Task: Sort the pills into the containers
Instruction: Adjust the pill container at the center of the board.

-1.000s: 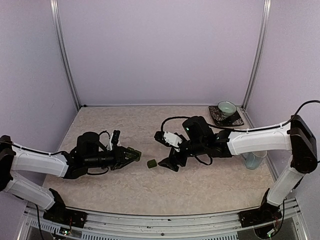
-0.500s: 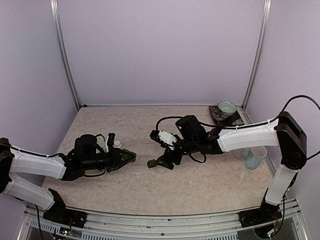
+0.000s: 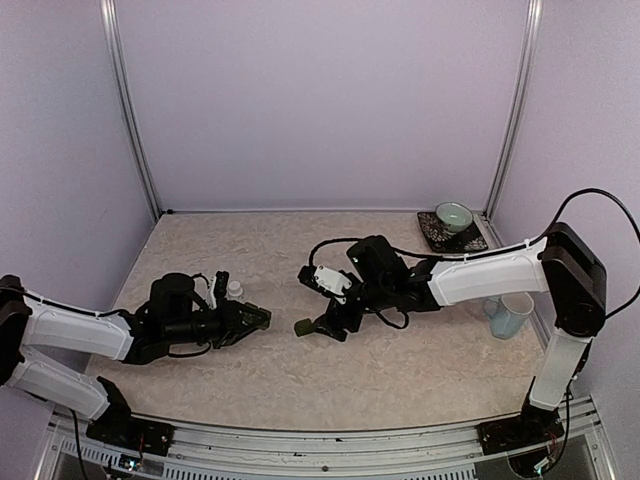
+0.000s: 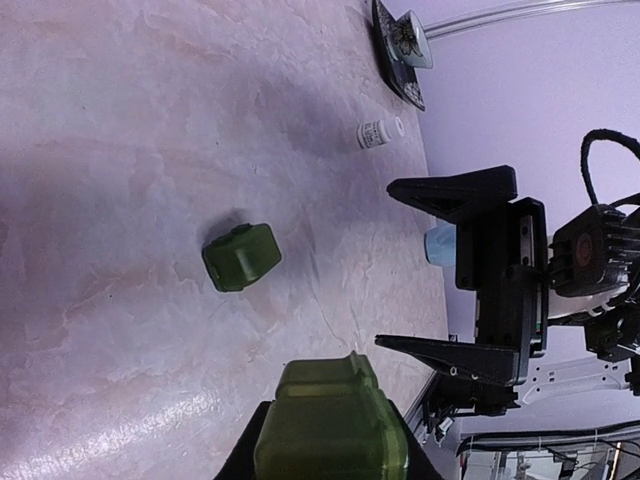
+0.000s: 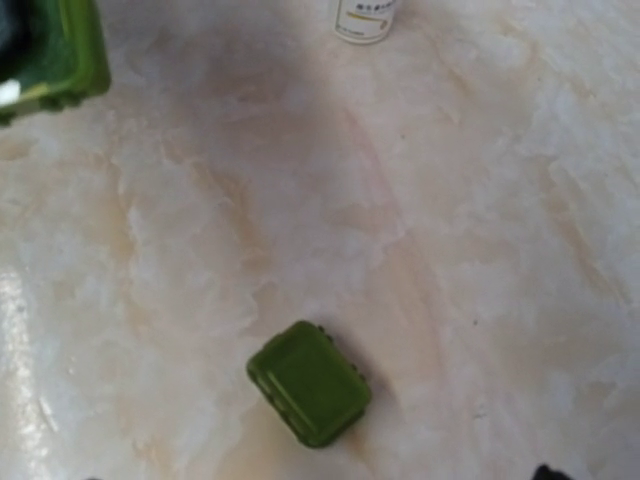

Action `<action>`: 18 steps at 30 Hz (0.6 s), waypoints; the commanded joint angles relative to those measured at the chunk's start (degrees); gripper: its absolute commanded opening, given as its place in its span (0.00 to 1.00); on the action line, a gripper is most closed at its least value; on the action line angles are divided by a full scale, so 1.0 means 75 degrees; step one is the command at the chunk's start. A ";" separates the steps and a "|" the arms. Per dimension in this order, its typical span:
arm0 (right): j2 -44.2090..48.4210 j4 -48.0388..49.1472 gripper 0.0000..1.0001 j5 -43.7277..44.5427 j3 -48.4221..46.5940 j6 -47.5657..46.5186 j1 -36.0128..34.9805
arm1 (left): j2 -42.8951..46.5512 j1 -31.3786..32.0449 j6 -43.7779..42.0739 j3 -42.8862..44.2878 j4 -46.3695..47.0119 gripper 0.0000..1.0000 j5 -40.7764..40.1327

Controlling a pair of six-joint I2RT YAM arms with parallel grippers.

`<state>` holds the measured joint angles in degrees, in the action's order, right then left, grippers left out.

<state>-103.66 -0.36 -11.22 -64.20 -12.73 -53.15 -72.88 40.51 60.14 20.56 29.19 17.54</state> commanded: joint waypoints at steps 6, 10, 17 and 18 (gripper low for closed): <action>0.0039 0.0285 0.93 0.0379 0.0237 0.0143 -0.0055 | -0.0296 -0.0046 0.0152 -0.0173 0.0538 0.26 0.0016; -0.0025 0.0363 0.93 0.0454 0.0236 0.0322 0.0041 | -0.0425 -0.0013 0.0206 -0.0220 0.0684 0.26 0.0011; -0.0420 0.0124 0.93 -0.0252 -0.0216 -0.0057 0.0065 | -0.0662 0.0007 0.0224 -0.0315 0.0886 0.27 -0.0019; -0.0532 -0.0005 0.93 -0.0433 -0.0344 -0.0190 0.0077 | -0.0710 0.0001 0.0220 -0.0315 0.0905 0.27 -0.0011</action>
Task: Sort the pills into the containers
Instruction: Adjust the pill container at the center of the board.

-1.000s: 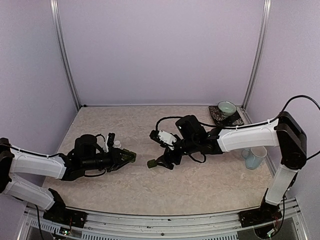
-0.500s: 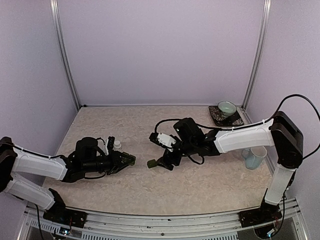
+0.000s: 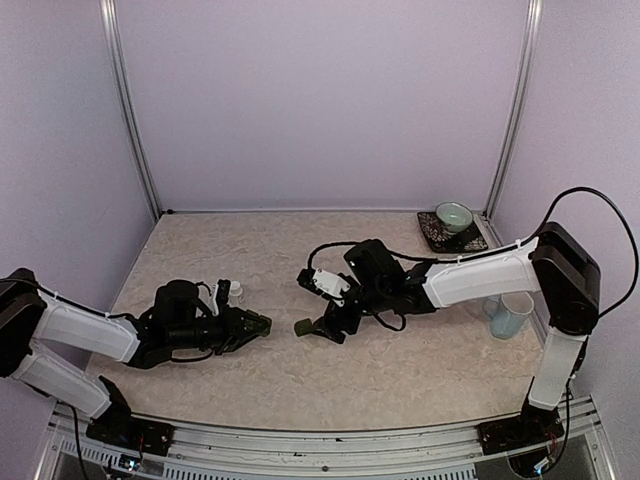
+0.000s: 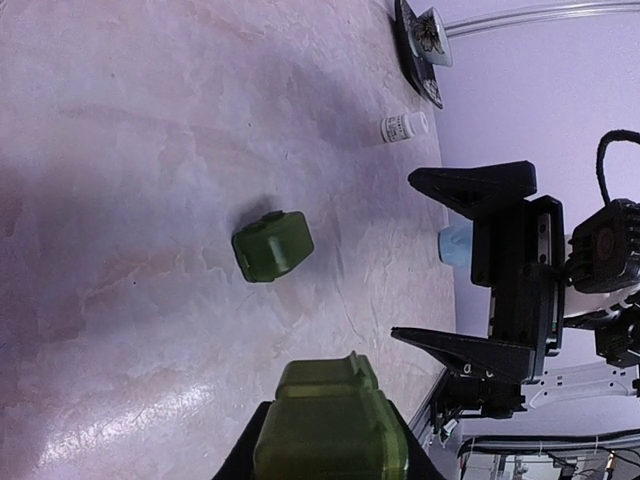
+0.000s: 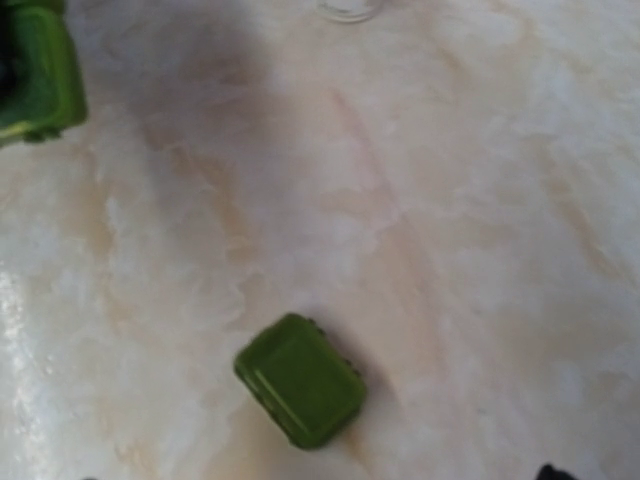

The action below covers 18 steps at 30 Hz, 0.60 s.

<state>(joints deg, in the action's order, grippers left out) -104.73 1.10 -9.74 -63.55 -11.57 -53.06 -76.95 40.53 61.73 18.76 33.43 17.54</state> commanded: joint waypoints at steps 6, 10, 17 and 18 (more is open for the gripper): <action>-0.0969 -0.0566 0.90 -0.0915 -0.1136 -0.0521 0.0270 | -0.0458 0.0010 0.0091 -0.0240 0.0706 0.30 0.0052; -0.1237 -0.0711 0.89 -0.1145 -0.1555 -0.0650 0.0366 | -0.0604 0.0010 0.0147 -0.0350 0.0921 0.30 0.0086; -0.2108 -0.1960 0.80 -0.2049 -0.2843 -0.0251 0.0772 | -0.0709 0.0010 0.0194 -0.0422 0.1059 0.30 0.0086; -0.2196 -0.2057 0.79 -0.2084 -0.2942 -0.0145 0.0815 | -0.0725 0.0010 0.0178 -0.0421 0.1071 0.31 0.0077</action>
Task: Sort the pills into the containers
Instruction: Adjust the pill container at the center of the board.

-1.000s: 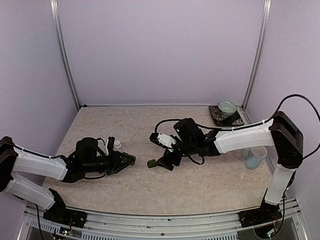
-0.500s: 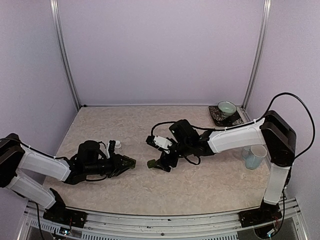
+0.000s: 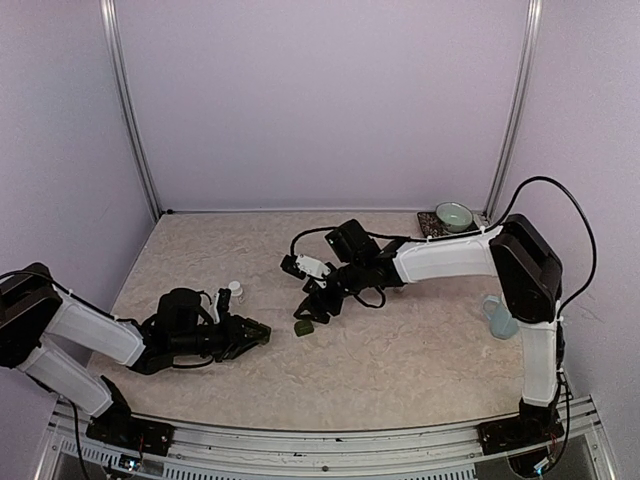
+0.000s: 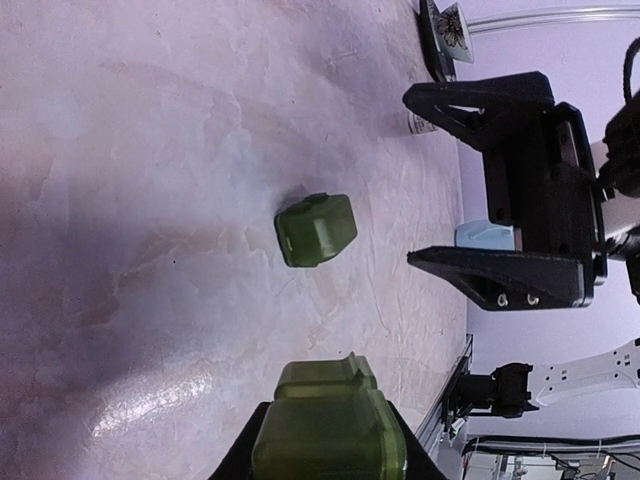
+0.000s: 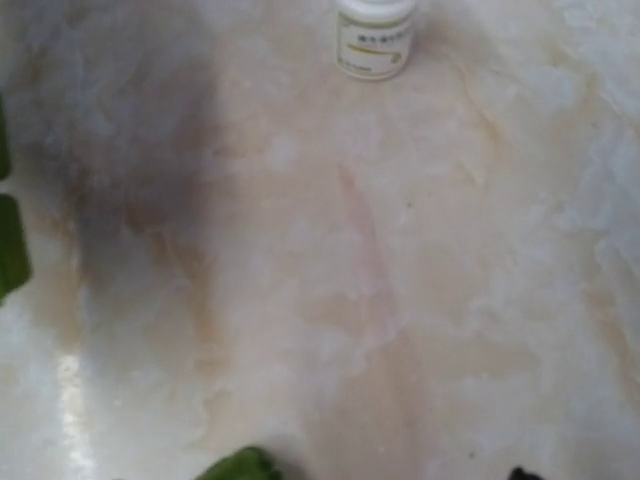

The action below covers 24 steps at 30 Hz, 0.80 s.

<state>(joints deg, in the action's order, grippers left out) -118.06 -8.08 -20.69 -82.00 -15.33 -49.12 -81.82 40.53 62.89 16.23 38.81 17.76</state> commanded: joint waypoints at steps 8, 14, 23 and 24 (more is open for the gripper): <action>-0.0913 -0.1476 0.79 -0.0469 -0.1057 0.0770 0.0304 | -0.0220 0.0010 0.0081 -0.0136 0.0531 0.31 0.0069; -0.0457 -0.0887 0.81 -0.0776 -0.0447 0.0220 -0.0024 | -0.0268 0.0027 0.0156 -0.0151 0.0687 0.32 0.0096; 0.0739 0.0616 0.87 -0.0912 0.0849 -0.0751 -0.0691 | -0.0213 0.0196 0.0158 -0.0043 0.1207 0.32 0.0353; 0.0792 0.0777 0.88 -0.0837 0.0911 -0.0699 -0.0719 | -0.0225 0.0241 0.0147 0.0011 0.1216 0.31 0.0364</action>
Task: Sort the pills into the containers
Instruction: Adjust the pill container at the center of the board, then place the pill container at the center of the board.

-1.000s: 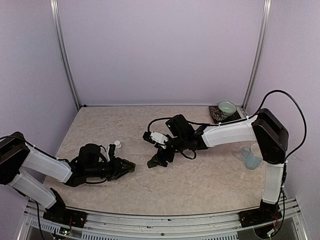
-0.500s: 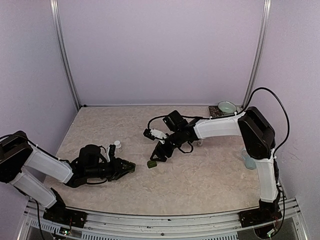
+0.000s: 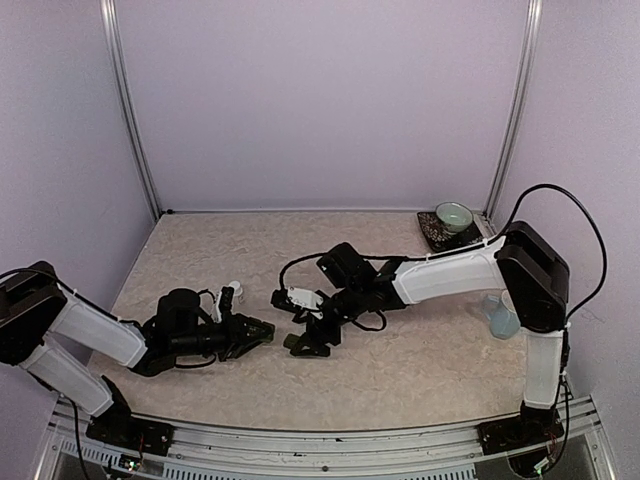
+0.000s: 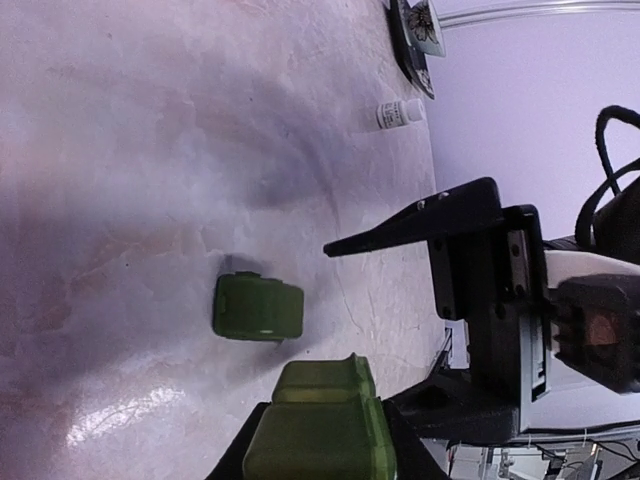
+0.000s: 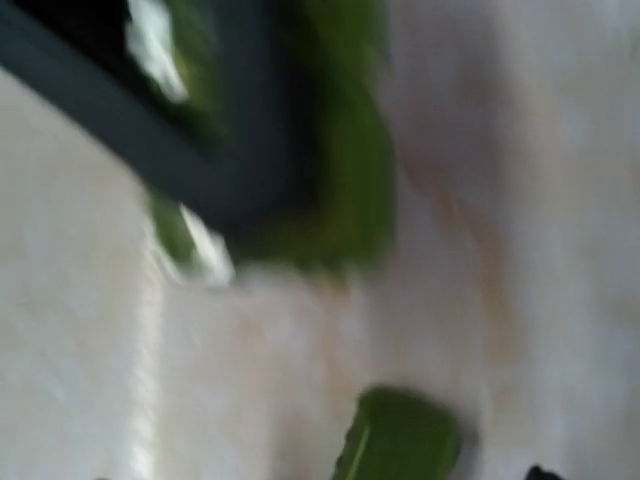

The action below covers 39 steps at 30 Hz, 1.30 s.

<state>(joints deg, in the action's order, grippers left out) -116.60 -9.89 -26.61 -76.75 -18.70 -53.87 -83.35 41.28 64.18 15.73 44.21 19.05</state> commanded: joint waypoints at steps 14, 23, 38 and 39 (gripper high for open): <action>-0.0040 0.1009 0.86 0.0901 -0.0178 0.0189 -0.0152 | 0.0280 0.0157 0.0045 -0.0036 -0.0012 0.29 -0.0403; -0.0544 0.0792 0.76 0.1050 -0.0407 0.0505 -0.0175 | 0.0444 -0.0013 0.0043 -0.0151 -0.0312 0.29 -0.0575; -0.0809 0.0553 0.68 0.0943 -0.0452 0.0686 -0.0251 | -0.0156 -0.0043 0.0108 -0.0339 0.0210 0.29 -0.0512; -0.0829 0.0511 0.67 0.0915 -0.0472 0.0706 -0.0257 | -0.0171 -0.0043 0.0113 -0.0348 0.0213 0.29 -0.0518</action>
<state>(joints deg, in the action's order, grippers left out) -121.21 -3.68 -18.90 -78.96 -14.28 -55.33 -83.85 41.25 65.14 13.52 43.46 15.57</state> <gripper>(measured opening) 0.681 0.290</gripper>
